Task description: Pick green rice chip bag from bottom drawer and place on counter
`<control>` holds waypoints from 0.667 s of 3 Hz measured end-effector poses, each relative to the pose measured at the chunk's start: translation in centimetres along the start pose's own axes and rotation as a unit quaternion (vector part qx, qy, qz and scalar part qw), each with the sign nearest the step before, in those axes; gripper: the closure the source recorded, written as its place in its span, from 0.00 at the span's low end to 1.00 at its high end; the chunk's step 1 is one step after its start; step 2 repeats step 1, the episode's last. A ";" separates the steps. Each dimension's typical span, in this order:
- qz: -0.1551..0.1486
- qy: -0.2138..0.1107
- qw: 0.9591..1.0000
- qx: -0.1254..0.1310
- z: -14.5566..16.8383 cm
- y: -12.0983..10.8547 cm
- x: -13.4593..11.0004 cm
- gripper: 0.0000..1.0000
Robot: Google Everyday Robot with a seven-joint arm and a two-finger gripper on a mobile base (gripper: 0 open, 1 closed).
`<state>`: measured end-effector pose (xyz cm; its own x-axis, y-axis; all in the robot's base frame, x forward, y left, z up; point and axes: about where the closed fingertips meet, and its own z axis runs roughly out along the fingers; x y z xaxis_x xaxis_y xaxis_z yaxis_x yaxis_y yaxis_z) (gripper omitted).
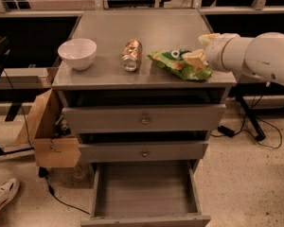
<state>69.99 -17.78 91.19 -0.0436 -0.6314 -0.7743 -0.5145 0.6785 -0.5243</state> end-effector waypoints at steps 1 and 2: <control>0.000 0.000 1.000 0.000 0.0 0.0 0.0 0.00; 0.000 0.000 1.000 0.000 0.0 0.0 0.0 0.00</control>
Offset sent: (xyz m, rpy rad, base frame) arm 0.0000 0.0000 0.0000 0.0000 0.0000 0.0000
